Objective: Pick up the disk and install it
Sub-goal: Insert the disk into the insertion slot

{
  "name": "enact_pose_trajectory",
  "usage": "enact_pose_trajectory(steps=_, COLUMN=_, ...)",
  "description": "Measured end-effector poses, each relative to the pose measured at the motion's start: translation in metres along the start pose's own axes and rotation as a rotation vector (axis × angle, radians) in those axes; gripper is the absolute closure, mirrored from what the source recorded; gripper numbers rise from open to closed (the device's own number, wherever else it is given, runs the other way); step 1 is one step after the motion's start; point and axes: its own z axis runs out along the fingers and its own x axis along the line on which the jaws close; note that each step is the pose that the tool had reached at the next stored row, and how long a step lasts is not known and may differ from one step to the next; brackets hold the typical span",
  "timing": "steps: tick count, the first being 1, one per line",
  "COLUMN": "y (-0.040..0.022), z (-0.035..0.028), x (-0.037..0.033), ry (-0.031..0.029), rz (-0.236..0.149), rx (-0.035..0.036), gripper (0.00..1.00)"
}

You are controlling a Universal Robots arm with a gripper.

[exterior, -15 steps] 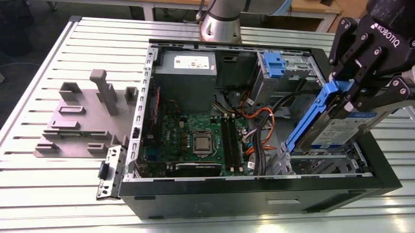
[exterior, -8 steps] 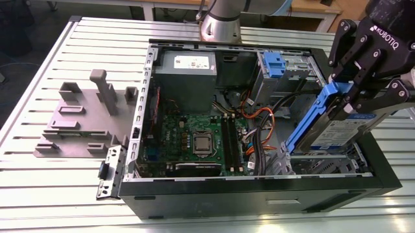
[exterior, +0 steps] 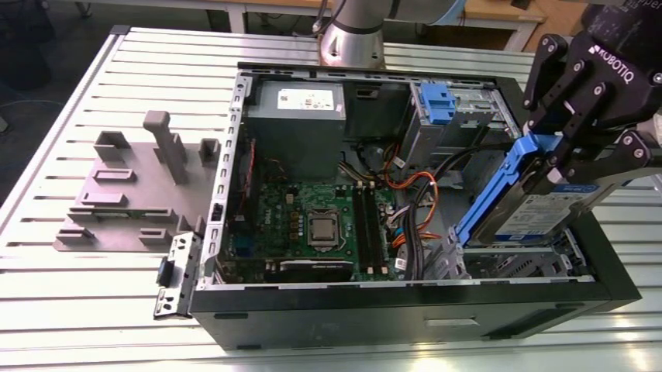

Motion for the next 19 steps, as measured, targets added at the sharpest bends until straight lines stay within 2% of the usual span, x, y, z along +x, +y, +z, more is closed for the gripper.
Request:
enact_pose_trajectory(steps=11, y=-0.0001, z=-0.0004, x=0.0, ry=0.0001, rz=0.012, rx=-0.0004, gripper=0.64)
enact_pose_trajectory(steps=19, y=-0.0002, z=0.0019, x=0.0003, ry=-0.0002, rz=0.013, rx=-0.0004, gripper=0.64)
